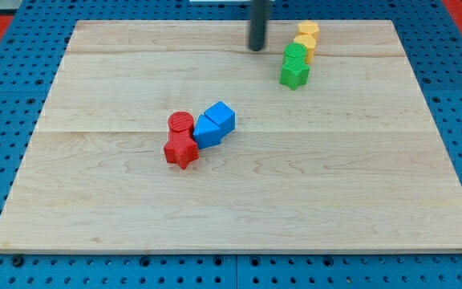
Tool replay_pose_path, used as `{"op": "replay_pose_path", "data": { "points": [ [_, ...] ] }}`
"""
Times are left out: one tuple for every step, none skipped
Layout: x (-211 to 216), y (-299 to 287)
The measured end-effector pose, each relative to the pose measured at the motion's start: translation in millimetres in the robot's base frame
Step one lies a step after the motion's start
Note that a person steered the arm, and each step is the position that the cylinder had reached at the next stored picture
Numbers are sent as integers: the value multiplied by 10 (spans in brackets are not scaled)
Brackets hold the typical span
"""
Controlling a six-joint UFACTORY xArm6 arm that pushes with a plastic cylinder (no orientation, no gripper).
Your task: Push the green star into yellow heart
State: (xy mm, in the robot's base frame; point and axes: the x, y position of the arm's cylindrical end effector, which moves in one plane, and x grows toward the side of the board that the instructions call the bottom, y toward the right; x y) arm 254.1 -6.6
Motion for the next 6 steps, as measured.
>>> {"op": "replay_pose_path", "data": {
  "points": [
    [297,304],
    [740,714],
    [909,594],
    [933,582],
    [1057,863],
    [931,1016]
  ]
}}
